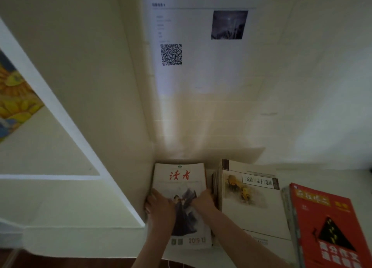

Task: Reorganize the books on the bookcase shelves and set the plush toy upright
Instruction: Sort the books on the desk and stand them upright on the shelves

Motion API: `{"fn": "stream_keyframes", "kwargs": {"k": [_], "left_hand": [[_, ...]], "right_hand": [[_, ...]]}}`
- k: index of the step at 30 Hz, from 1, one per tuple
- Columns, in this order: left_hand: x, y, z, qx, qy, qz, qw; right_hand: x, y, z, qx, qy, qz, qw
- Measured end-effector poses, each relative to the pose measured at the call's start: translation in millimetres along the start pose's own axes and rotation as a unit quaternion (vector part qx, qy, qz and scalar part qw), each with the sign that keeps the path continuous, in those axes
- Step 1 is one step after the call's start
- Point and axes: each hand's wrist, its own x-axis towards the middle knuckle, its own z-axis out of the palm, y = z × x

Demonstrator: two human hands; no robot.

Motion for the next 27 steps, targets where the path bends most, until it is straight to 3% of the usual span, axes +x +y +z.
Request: {"fn": "stream_keyframes", "kwargs": {"k": [1,5,12,15,20,22,25,26,27], "left_hand": [[2.2,-3.3,4.0,-0.016,0.029,0.002,0.999],[5.2,-7.7,10.5,-0.07,-0.002,-0.052,0.996],[11.9,-9.6,12.7,-0.123,-0.006,-0.069,0.99],[11.3,-9.9,12.9,-0.129,-0.005,-0.062,0.99],[3.0,-8.0,-6.1,-0.139,-0.024,-0.058,0.988],[-1.6,-9.6,-15.8,-0.18,-0.024,-0.049,0.982],[-4.6,-14.6,-26.5,-0.333,0.049,-0.064,0.939],[-6.8,-14.2,-35.8,-0.36,0.03,-0.093,0.928],[-7.9,-13.4,-43.5,-0.334,-0.007,-0.095,0.938]], "right_hand": [[-4.0,-4.9,-4.5,-0.008,-0.001,-0.009,1.0],[-5.6,-9.9,-13.6,-0.023,-0.007,-0.038,0.999],[39.4,30.8,1.4,0.052,-0.06,-0.123,0.989],[-9.4,4.2,-25.9,0.057,-0.076,-0.156,0.983],[-42.8,-10.9,-45.8,0.159,-0.102,-0.185,0.964],[-54.4,-14.0,-53.2,0.182,-0.116,-0.195,0.957],[-67.9,-18.2,-69.9,0.214,-0.139,-0.207,0.945],[-71.9,-19.6,-78.1,0.227,-0.147,-0.209,0.94],[-73.9,-19.1,-86.2,0.239,-0.154,-0.21,0.935]]}}
